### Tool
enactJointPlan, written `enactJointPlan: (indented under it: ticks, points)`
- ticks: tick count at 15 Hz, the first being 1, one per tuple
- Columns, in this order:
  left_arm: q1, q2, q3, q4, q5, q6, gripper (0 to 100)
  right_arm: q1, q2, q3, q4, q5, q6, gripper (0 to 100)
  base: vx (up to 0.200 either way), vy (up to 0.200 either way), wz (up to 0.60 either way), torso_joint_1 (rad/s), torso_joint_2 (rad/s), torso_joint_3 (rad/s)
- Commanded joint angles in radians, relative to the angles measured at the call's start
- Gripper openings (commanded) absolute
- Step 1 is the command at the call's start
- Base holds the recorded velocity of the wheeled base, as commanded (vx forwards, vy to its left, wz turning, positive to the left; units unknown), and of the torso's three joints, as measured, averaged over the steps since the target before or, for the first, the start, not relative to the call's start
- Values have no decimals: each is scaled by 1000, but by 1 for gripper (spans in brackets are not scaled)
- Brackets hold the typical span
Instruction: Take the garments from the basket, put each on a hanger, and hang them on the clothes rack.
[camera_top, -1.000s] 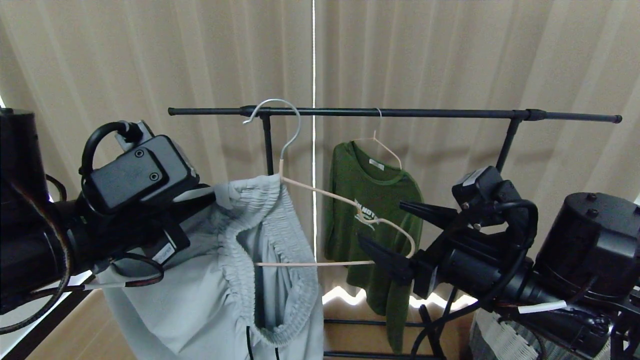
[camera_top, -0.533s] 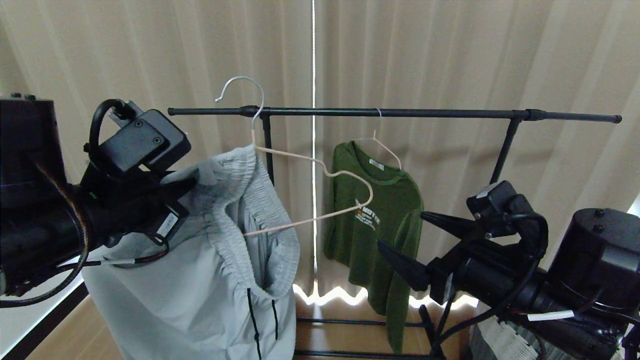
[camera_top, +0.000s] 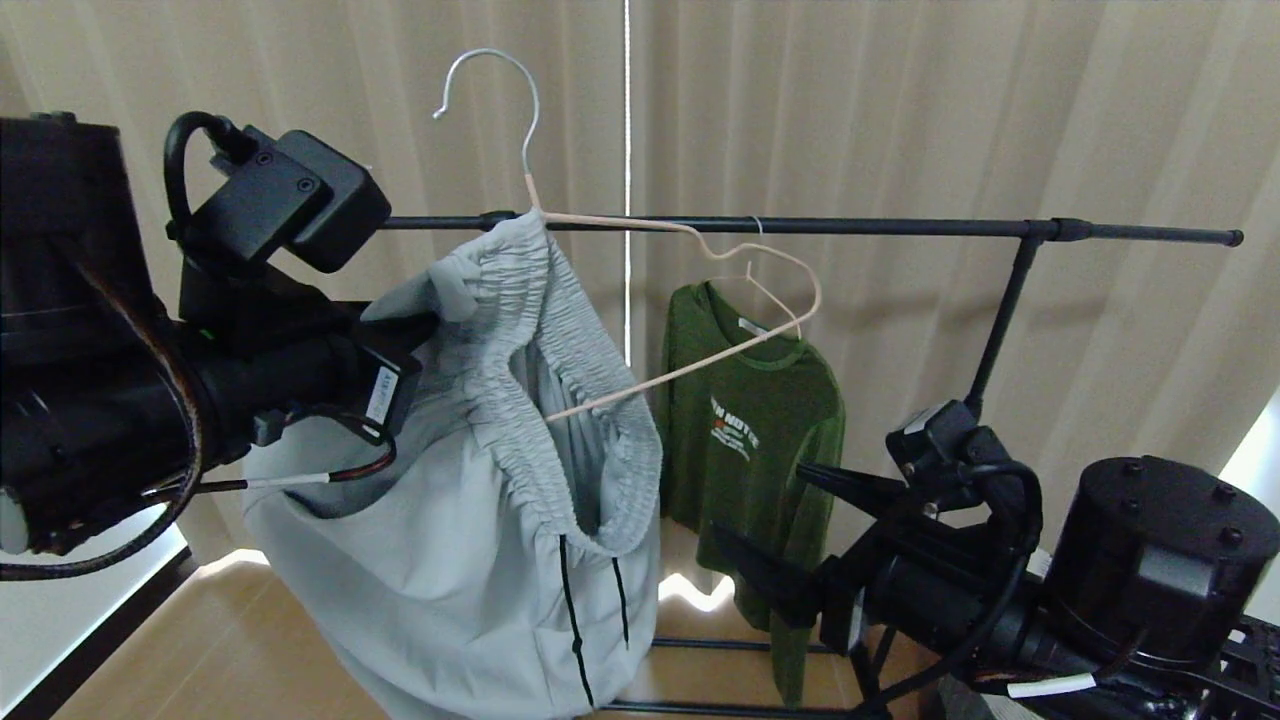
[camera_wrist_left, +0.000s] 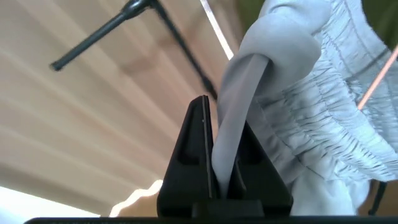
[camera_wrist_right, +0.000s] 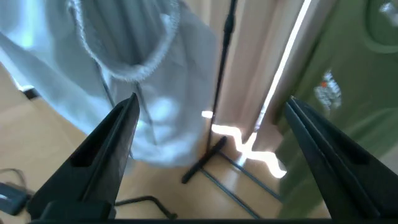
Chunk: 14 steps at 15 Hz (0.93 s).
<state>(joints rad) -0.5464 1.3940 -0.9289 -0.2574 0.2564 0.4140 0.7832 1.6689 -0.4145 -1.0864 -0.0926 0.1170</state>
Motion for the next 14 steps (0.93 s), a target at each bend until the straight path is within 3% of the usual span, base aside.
enactJointPlan:
  ticks: [1,4,12,13,14]
  points:
    - [-41,14,-4,-14,-2,-9,0,4,68,-6,-43,-1,6,100,0,0,0,0,0,0]
    - [-95,45,-4,-98,-3,-8,0,-4,92,-26,-61,-1,7,100,0,0,0,0,0,0]
    - [-130,43,-11,-112,-5,-3,0,-93,138,-58,-72,1,12,100,0,0,0,0,0,0]
    - [-130,42,-8,-112,-5,-3,0,-93,140,-60,-72,1,12,0,0,0,0,0,0,0]
    - [-130,42,-7,-112,-5,-3,0,-94,140,-60,-72,-1,12,0,0,0,0,0,0,0]
